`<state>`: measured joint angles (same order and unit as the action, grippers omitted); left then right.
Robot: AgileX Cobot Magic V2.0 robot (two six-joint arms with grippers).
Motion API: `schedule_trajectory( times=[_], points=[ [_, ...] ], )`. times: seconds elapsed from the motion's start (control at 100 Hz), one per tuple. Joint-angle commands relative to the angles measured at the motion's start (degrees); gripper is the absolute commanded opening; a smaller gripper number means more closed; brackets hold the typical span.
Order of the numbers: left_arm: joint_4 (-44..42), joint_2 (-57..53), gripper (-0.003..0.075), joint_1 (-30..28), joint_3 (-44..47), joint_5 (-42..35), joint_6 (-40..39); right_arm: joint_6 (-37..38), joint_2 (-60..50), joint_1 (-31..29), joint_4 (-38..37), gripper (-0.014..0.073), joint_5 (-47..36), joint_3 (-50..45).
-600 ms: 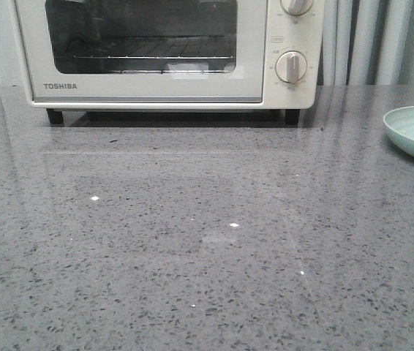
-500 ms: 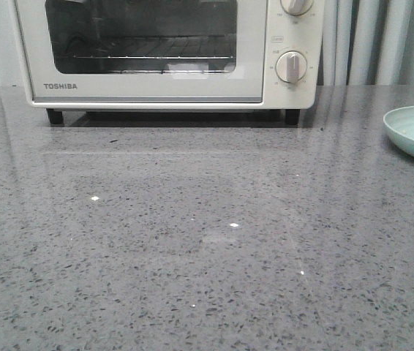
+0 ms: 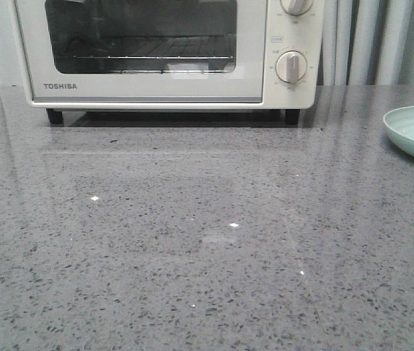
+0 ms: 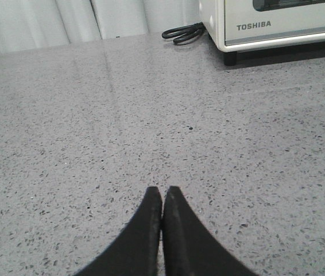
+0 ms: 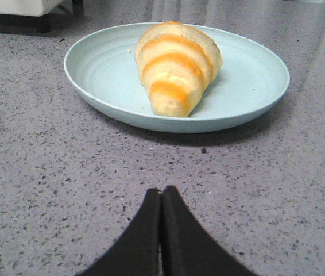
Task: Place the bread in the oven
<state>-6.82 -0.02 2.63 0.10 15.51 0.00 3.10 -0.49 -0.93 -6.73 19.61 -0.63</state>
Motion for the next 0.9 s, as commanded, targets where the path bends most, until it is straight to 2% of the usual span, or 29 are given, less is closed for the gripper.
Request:
schedule_trajectory(
  times=[0.0,0.09,0.2,0.33,0.5,0.62,0.69,0.79,0.89],
  points=[
    [0.5,-1.7,-0.0021,0.3,1.3,-4.6,-0.5,-0.3,-1.0,-0.3,-1.2,-0.0075,-1.3,-1.3],
    [0.5,-1.7,-0.0021,0.3,1.3,-4.9,-0.5,-0.3,-1.0,-0.3,-1.2,-0.0075,-2.0,-1.3],
    [1.7,-1.7,-0.0021,0.3,1.3,-6.5,-0.5,-0.3,-1.0,-0.3,-1.1,-0.0075,-6.6,-1.3],
    [8.6,-1.7,-0.0022,0.3,1.3,-10.9,-0.5,-0.3,-1.0,-0.3,-0.8,-0.0075,-16.4,-1.3],
    [9.3,-1.7,-0.0021,0.3,1.3,-18.1,-0.5,-0.3,-1.0,-0.3,-0.8,-0.0075,-30.3,-1.3],
    [9.4,-1.7,-0.0021,0.3,1.3,-20.6,-0.5,-0.3,-1.0,-0.3,-0.8,-0.0075,-40.7,-1.3],
    [12.2,-1.7,-0.0021,0.3,1.3,-21.9,-0.5,-0.3,-1.0,-0.3,-0.8,-0.0075,-46.3,-1.3],
    [19.1,-1.7,-0.0021,0.3,1.3,-24.2,-0.5,-0.3,-1.0,-0.3,-0.8,-0.0075,-51.4,-1.3],
    [20.3,-1.7,-0.0021,0.3,1.2,-24.2,-0.5,-0.3,-1.0,-0.3,-0.8,-0.0075,-54.5,-1.3]
  ],
)
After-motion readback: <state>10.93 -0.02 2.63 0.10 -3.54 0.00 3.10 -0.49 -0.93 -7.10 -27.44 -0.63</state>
